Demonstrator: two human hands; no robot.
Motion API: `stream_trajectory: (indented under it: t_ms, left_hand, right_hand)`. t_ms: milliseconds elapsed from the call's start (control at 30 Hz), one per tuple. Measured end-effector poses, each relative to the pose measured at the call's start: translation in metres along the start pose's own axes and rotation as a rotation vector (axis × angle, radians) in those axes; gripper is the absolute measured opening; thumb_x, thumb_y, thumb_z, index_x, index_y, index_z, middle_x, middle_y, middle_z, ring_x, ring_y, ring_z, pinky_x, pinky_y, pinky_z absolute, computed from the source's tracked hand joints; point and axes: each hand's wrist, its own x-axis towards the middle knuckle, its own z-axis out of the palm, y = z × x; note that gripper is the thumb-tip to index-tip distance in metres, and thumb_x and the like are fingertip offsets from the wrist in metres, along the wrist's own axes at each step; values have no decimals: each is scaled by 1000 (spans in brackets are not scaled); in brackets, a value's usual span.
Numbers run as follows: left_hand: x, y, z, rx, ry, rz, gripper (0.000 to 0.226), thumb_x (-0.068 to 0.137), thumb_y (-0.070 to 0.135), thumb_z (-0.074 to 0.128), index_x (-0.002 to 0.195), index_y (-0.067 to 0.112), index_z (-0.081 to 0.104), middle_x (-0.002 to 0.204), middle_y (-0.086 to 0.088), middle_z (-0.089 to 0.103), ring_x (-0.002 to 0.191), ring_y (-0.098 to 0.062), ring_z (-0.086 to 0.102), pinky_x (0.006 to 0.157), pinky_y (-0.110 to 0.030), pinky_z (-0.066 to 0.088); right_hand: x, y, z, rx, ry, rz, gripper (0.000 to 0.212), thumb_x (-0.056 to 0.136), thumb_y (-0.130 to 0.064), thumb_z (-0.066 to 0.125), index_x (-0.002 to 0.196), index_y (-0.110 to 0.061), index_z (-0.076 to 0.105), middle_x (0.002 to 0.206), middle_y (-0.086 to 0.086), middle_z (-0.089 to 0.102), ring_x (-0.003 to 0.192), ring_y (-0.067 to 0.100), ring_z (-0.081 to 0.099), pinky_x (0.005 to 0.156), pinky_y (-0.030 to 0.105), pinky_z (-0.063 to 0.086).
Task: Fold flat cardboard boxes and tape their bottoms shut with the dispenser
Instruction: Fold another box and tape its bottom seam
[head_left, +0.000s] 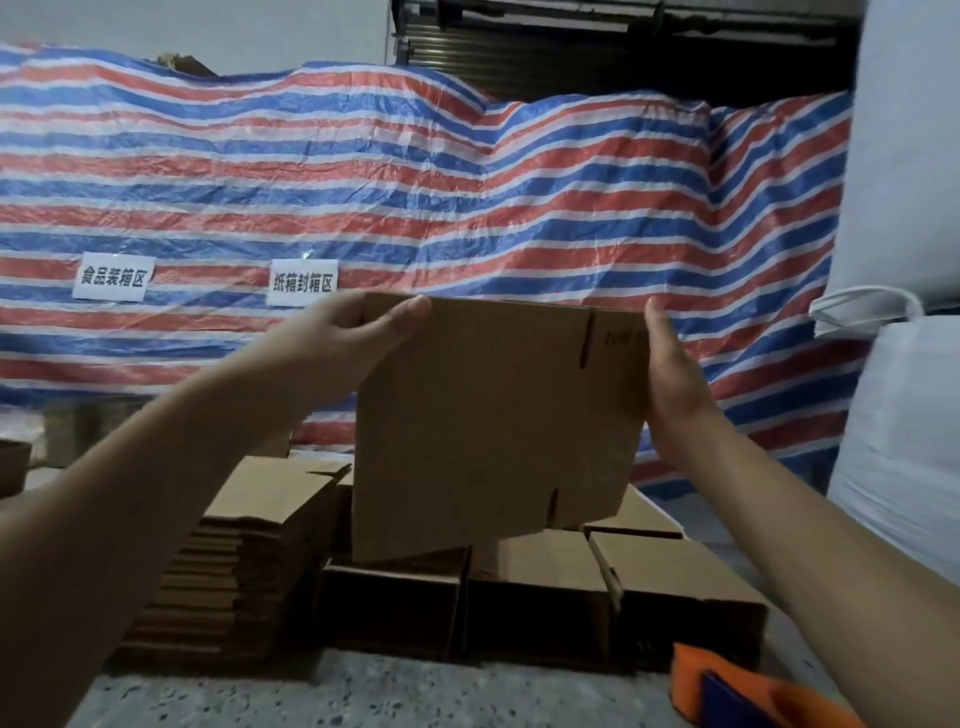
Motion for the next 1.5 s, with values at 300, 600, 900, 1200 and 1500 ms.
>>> stream_trajectory:
  t_ms: [300,600,900,1200,1500]
  left_hand:
    - [14,-35,49,-289,278,-293,34,88,56,63,96,23,68,96,0,74,96,-19,68,92,-44,54]
    - [-42,-82,114,-387,247,-532,24,91,52,61,90,28,60,95,4,66,89,-12,62,63,-27,44]
    - [-61,-112,125,-238,167,-617,29,93,48,60,94,20,68,97,-9,67,93,-24,63,78,-40,51]
    - [-39,-105,105,-350,-139,-645,32,98,25,55,112,-1,64,80,-8,70,66,-16,68,49,-21,51]
    - [-38,-119,112,-362,-125,-664,36,85,33,70,109,6,72,92,-10,76,78,-21,75,54,-27,56]
  right_hand:
    - [-36,0,-27,18,183,154,57,88,-72,55,101,-18,68,95,8,76,93,28,73,93,51,56]
    - [-107,73,-38,43,192,450,54,84,-68,64,101,-17,70,85,4,79,88,27,74,91,50,54]
    - [-128,107,-39,10,166,548,47,90,-52,64,100,-7,72,89,14,77,76,28,76,80,47,61]
    - [-134,104,-29,83,224,517,55,89,-59,64,124,-16,63,116,10,71,113,32,64,104,58,47]
    - [-128,111,-34,52,217,504,37,91,-52,65,98,-16,70,82,7,78,77,23,76,66,35,57]
